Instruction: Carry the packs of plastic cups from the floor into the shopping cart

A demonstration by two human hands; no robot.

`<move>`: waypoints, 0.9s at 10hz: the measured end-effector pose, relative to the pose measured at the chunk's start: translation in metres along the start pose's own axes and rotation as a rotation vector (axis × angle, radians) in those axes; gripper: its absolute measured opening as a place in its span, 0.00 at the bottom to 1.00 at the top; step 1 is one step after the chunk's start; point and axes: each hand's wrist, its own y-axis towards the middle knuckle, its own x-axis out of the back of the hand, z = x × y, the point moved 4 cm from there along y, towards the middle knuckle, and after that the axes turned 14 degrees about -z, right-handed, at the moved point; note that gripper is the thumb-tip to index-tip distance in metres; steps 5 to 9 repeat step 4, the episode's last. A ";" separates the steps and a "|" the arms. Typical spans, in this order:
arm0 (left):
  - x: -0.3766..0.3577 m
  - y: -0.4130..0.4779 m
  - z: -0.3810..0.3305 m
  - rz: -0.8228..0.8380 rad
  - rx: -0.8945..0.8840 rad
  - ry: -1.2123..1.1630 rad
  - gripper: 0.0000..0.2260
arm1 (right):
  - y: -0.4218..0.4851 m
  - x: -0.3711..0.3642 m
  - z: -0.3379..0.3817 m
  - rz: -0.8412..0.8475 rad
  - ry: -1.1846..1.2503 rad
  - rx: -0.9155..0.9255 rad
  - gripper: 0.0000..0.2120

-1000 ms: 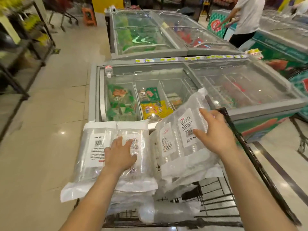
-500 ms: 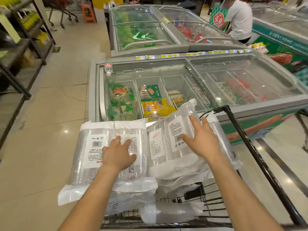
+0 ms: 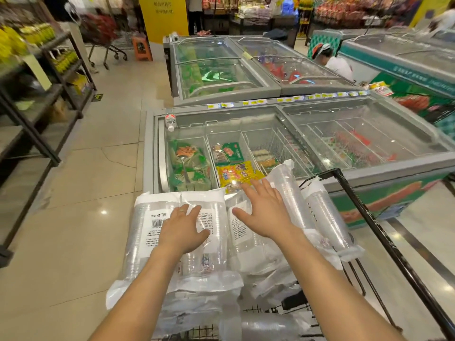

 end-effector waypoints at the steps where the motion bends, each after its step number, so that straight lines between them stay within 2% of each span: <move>1: 0.032 0.006 0.004 -0.075 -0.020 -0.040 0.35 | 0.010 0.010 0.018 0.011 0.029 0.015 0.35; 2: 0.080 0.016 0.009 -0.132 -0.081 -0.078 0.36 | 0.028 0.034 0.041 0.005 0.025 0.064 0.36; 3: 0.137 0.031 0.015 -0.206 -0.132 -0.118 0.40 | 0.057 0.060 0.065 -0.005 0.081 0.106 0.43; 4: 0.199 0.041 0.017 -0.301 -0.188 -0.137 0.42 | 0.086 0.091 0.093 -0.029 0.152 0.202 0.45; 9: 0.199 0.041 0.017 -0.301 -0.188 -0.137 0.42 | 0.086 0.091 0.093 -0.029 0.152 0.202 0.45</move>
